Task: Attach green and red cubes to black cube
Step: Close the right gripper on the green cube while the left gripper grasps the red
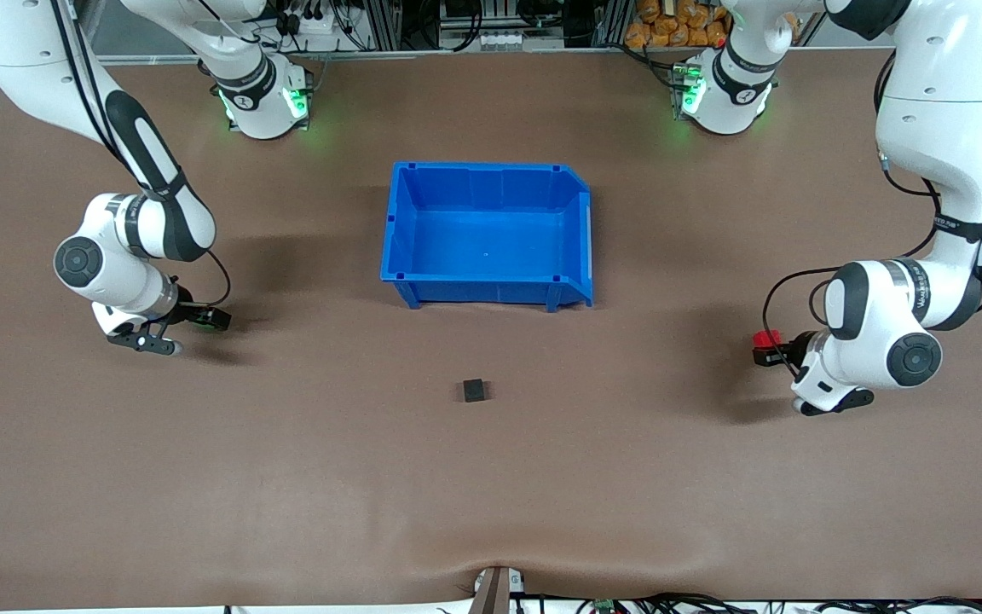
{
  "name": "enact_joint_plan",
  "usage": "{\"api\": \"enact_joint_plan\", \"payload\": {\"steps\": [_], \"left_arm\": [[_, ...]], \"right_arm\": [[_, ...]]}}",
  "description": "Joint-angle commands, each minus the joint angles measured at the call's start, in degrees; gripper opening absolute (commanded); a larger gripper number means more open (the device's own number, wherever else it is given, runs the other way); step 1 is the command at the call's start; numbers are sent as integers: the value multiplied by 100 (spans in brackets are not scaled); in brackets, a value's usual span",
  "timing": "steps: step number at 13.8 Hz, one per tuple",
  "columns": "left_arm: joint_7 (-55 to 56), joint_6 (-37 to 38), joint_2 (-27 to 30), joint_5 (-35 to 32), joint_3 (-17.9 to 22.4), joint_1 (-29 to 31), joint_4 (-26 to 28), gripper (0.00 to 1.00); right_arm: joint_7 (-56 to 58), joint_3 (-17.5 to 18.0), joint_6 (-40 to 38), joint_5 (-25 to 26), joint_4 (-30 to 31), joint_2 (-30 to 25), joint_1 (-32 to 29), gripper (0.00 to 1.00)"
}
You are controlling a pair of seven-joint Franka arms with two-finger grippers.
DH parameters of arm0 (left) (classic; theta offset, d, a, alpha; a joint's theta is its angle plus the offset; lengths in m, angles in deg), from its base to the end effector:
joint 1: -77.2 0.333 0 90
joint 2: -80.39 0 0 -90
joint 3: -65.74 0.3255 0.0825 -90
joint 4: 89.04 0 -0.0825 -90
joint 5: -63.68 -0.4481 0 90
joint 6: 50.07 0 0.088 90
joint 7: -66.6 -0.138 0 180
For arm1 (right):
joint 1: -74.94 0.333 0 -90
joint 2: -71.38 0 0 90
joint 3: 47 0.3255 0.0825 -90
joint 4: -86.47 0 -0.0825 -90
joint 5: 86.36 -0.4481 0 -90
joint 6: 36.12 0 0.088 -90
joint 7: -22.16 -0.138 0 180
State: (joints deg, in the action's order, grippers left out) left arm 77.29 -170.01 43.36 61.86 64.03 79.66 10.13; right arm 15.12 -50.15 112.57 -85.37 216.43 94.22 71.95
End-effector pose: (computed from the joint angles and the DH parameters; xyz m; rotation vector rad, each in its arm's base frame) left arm 0.6774 0.0115 0.1199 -3.0670 -0.2819 0.4368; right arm 0.5551 -0.0623 0.0965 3.0918 -0.3280 -0.1105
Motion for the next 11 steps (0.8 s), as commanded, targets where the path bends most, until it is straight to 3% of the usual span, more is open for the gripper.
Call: {"api": "enact_joint_plan", "payload": {"steps": [1,2,3,4,6,11], "left_arm": [[-50,-64,-6,-38,-22,9,15,70],[-50,-64,-6,-29,-31,1,15,69],[-50,-64,-14,-3,-31,-8,15,69],[-41,-64,-14,6,-31,-26,24,69],[-41,-55,-23,15,-31,-43,24,62],[-41,-55,-32,24,-40,-52,24,9]], "right_arm": [[-34,-1,64,24,20,10,0,72],[-43,-1,56,24,29,10,-9,35],[-43,-1,12,24,29,10,-9,10],[-43,-1,3,24,29,10,0,0],[-35,-1,-6,24,21,1,8,0],[263,8,-32,24,12,-51,26,0]]}}
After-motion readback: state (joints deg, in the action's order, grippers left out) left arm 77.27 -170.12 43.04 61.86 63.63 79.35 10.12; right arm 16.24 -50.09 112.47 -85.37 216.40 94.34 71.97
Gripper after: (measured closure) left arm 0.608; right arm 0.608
